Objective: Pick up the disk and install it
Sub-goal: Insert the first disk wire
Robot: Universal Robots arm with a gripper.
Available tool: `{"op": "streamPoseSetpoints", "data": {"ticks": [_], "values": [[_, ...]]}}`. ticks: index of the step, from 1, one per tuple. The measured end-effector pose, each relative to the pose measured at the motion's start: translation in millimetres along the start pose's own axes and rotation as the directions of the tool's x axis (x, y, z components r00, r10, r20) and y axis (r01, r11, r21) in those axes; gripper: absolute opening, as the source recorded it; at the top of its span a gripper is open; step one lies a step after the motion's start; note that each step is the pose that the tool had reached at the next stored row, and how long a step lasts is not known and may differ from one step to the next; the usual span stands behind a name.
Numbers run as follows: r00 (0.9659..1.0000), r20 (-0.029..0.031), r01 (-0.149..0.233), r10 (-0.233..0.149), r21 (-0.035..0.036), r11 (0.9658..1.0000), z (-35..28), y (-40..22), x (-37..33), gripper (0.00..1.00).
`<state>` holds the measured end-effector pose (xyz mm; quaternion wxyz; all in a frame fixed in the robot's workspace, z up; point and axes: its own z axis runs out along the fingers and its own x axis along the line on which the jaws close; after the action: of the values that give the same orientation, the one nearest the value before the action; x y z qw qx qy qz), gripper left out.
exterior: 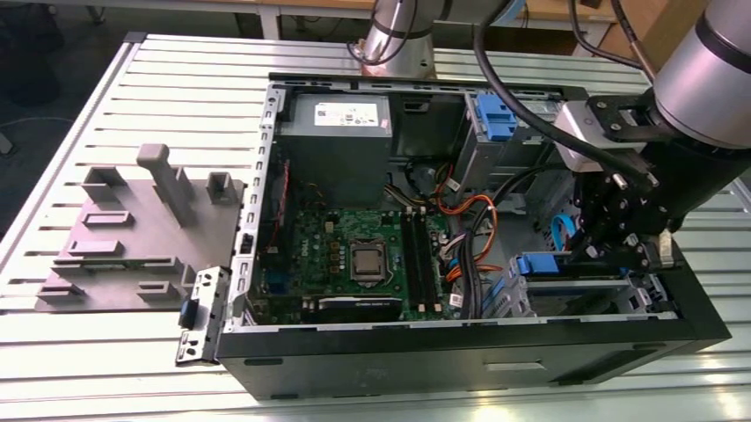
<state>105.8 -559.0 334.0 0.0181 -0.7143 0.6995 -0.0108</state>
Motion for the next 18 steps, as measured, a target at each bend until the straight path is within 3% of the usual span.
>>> {"op": "streamPoseSetpoints", "data": {"ticks": [18], "values": [[1.0, 0.001, 0.0, 0.0, 0.0001, 1.0, 4.8, 0.2, 0.0, 0.17]]}}
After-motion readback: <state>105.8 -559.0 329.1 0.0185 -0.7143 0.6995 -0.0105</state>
